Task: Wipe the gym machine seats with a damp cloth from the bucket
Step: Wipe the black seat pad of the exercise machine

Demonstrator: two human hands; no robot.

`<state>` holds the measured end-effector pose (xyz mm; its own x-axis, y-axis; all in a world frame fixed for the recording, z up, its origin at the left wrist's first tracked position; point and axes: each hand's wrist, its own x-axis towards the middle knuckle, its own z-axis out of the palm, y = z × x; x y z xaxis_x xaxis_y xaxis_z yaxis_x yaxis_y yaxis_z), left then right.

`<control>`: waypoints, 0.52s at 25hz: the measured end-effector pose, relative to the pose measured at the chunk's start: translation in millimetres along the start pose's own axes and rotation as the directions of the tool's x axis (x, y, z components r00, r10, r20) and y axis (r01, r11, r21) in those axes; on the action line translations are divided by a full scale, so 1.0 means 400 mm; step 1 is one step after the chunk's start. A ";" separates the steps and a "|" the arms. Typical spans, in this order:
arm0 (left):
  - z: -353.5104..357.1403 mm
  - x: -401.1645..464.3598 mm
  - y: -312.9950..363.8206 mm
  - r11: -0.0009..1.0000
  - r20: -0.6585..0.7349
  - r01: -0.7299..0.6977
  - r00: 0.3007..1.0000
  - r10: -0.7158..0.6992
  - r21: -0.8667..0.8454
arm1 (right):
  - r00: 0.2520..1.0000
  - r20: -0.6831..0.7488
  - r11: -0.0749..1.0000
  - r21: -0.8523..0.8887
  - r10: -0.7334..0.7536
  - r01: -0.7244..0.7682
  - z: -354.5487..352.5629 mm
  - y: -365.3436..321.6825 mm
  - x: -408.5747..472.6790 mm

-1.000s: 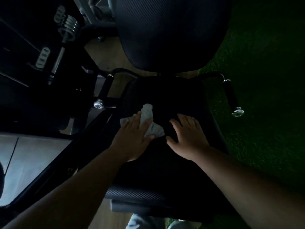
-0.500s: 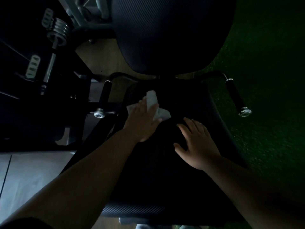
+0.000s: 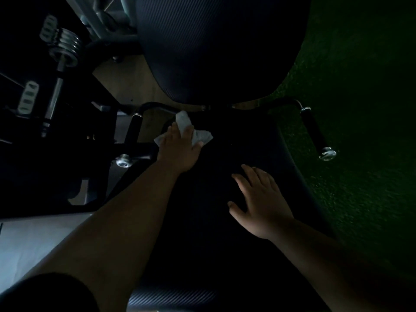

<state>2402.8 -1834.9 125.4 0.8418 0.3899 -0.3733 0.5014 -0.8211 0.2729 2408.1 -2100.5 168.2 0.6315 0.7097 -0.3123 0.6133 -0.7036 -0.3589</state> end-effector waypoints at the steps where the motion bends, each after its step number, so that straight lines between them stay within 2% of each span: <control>1: 0.007 0.002 0.018 0.999 0.014 -0.030 0.999 0.030 0.011 | 1.000 0.003 1.000 -0.005 -0.006 0.006 0.000 0.001 0.001; 4: 0.041 -0.110 0.031 0.960 0.031 -0.269 0.963 0.267 0.075 | 1.000 -0.008 1.000 -0.011 -0.010 0.010 -0.008 -0.005 -0.001; 5: 0.042 -0.155 0.013 0.951 0.034 -0.300 0.954 0.298 0.077 | 1.000 -0.002 1.000 -0.009 -0.013 0.013 -0.011 -0.006 -0.001; 7: 0.038 -0.188 -0.042 0.963 0.030 -0.256 0.967 0.255 0.081 | 1.000 0.020 1.000 -0.009 -0.019 0.019 -0.010 -0.006 -0.001; 10: 0.017 -0.106 -0.070 0.988 -0.016 -0.127 0.992 0.129 0.086 | 1.000 0.017 1.000 -0.005 -0.004 0.004 -0.006 -0.006 0.000; 13: -0.003 0.046 -0.050 0.999 -0.048 -0.036 0.998 0.034 -0.039 | 1.000 0.007 1.000 -0.013 0.000 0.000 0.003 -0.003 0.001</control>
<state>2408.7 -1811.0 114.1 0.8671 0.3809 -0.3211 0.4780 -0.8179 0.3204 2406.9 -2099.1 167.3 0.6280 0.7100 -0.3186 0.6194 -0.7039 -0.3478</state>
